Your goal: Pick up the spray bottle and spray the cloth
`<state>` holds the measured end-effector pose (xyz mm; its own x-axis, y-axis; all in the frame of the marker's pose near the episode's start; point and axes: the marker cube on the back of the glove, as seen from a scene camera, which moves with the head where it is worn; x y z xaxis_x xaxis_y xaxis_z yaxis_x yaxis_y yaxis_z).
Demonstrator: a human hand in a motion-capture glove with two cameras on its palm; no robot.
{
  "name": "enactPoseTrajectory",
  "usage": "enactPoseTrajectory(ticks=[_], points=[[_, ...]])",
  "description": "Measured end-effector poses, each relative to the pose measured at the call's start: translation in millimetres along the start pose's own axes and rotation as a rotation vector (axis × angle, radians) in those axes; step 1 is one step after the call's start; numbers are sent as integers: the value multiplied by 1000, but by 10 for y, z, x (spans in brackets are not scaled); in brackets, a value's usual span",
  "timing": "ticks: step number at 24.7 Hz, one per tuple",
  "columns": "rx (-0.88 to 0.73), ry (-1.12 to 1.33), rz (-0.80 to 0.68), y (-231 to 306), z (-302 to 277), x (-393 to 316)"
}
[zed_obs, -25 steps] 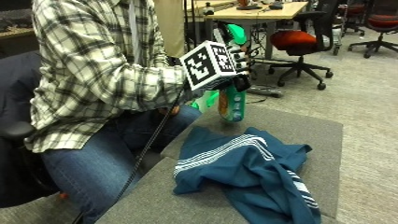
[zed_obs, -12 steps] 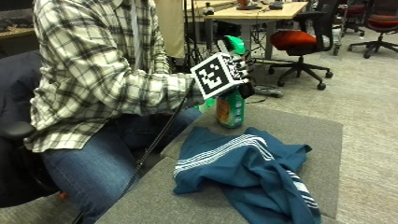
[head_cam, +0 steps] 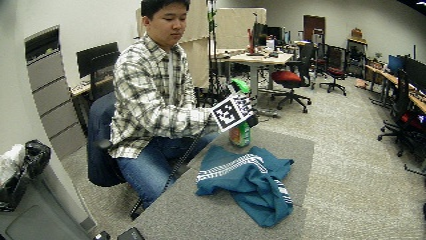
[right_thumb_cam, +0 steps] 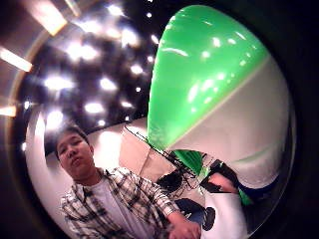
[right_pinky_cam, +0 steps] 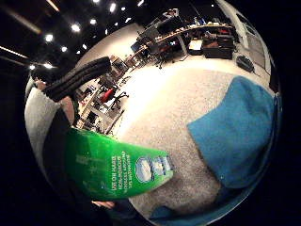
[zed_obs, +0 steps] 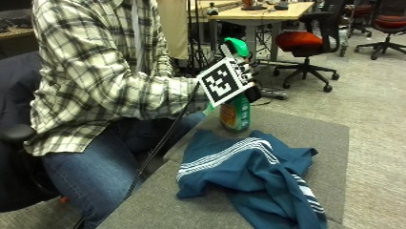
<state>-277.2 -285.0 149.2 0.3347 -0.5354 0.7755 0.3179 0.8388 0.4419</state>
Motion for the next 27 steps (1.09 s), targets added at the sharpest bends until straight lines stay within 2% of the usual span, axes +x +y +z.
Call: enactPoseTrajectory(ticks=[8,15,22,27], points=[[-39,40,14,14,-14,-5],[-190,177,61,87,-42,59],[-259,285,77,121,-166,71],[-358,459,95,181,-383,45]])
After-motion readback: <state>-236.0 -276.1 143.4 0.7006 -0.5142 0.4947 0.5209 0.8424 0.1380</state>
